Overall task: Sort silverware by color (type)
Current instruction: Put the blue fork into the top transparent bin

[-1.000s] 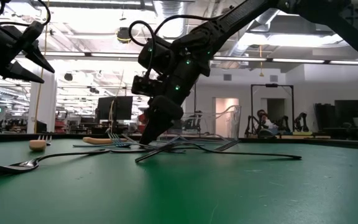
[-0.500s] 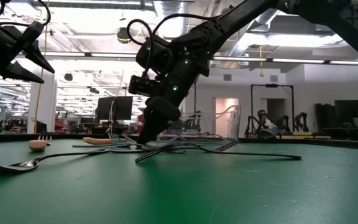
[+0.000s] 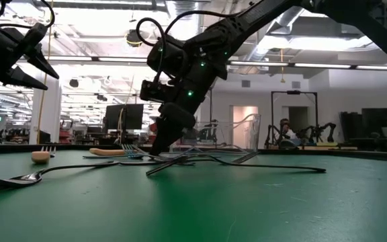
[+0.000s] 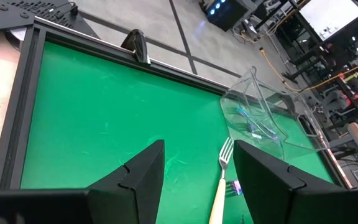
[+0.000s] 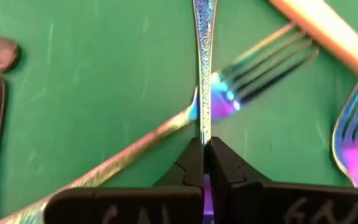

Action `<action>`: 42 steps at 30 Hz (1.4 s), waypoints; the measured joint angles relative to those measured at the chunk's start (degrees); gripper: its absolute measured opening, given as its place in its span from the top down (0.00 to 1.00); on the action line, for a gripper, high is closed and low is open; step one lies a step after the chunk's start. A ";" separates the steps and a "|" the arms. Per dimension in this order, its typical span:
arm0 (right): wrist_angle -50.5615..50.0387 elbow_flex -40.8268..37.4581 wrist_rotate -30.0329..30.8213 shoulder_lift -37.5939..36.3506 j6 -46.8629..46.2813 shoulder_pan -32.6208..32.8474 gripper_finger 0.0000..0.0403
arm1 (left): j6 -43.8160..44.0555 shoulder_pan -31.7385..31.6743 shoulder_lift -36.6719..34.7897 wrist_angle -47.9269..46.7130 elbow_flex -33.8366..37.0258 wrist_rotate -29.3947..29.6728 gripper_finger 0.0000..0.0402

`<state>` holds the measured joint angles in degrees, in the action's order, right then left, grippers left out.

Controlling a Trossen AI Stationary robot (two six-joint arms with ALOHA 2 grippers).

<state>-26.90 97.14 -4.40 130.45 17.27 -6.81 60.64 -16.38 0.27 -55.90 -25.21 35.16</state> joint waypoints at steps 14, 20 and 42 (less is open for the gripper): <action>2.64 -0.08 -0.22 -11.19 -4.18 -2.00 0.97 | 0.00 0.02 0.00 0.02 0.01 -0.02 0.56; 2.90 0.03 -0.11 -17.67 -4.57 -5.01 0.97 | 0.00 0.01 0.00 0.02 0.00 -0.02 0.56; -14.90 -5.13 14.80 -23.23 -11.35 -20.88 0.97 | 0.02 0.00 0.00 0.02 0.01 -0.09 0.56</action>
<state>-41.80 92.01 10.39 107.22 5.91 -27.68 60.66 -16.38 0.27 -55.88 -25.21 35.07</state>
